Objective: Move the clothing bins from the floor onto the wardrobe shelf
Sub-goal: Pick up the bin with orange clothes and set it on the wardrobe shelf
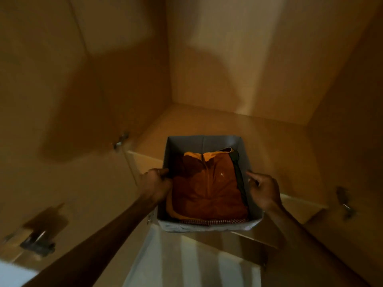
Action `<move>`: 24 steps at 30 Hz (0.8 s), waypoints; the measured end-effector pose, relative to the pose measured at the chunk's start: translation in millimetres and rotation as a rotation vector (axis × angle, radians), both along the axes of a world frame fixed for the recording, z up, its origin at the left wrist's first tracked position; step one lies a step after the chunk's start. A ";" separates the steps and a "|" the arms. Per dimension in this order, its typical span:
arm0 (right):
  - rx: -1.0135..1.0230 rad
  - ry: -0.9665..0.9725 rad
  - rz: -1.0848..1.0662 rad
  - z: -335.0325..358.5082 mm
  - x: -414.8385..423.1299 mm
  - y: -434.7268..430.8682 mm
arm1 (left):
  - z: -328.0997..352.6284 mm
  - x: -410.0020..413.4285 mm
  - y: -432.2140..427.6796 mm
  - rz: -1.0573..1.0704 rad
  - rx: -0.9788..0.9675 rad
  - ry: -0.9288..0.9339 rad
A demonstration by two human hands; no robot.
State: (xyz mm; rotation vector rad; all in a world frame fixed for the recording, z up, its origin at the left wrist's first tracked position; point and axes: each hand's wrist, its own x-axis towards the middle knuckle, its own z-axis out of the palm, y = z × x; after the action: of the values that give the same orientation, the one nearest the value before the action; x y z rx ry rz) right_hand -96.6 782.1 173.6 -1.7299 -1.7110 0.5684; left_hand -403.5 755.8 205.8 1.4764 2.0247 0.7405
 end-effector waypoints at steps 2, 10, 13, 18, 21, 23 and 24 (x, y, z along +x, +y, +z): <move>0.012 -0.011 -0.080 -0.8 19.8 8.6 | -0.6 13.4 30.9 -0.073 -0.013 0.068; -0.066 -0.050 -0.260 7.8 91.8 59.5 | 4.6 97.3 142.0 -0.378 -0.043 0.121; -0.169 -0.040 -0.315 17.1 123.2 97.3 | 8.5 135.0 187.2 -0.452 -0.067 0.015; -0.179 -0.076 -0.369 39.6 160.3 142.9 | 14.4 181.7 241.7 -0.587 -0.017 0.121; -0.366 -0.200 -0.379 49.1 166.6 140.3 | 20.2 192.5 246.9 -0.583 -0.336 0.209; -0.465 -0.239 -0.384 49.7 169.3 139.9 | 20.7 197.4 249.1 -0.504 -0.445 0.119; -0.459 -0.255 -0.378 48.1 171.8 142.6 | 18.6 199.9 253.0 -0.467 -0.423 0.085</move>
State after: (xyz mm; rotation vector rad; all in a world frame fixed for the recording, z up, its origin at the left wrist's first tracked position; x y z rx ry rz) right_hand 75.2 924.7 221.7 -2.4739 -1.4250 0.6183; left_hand -203.6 1008.8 224.4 1.6420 1.6574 0.0540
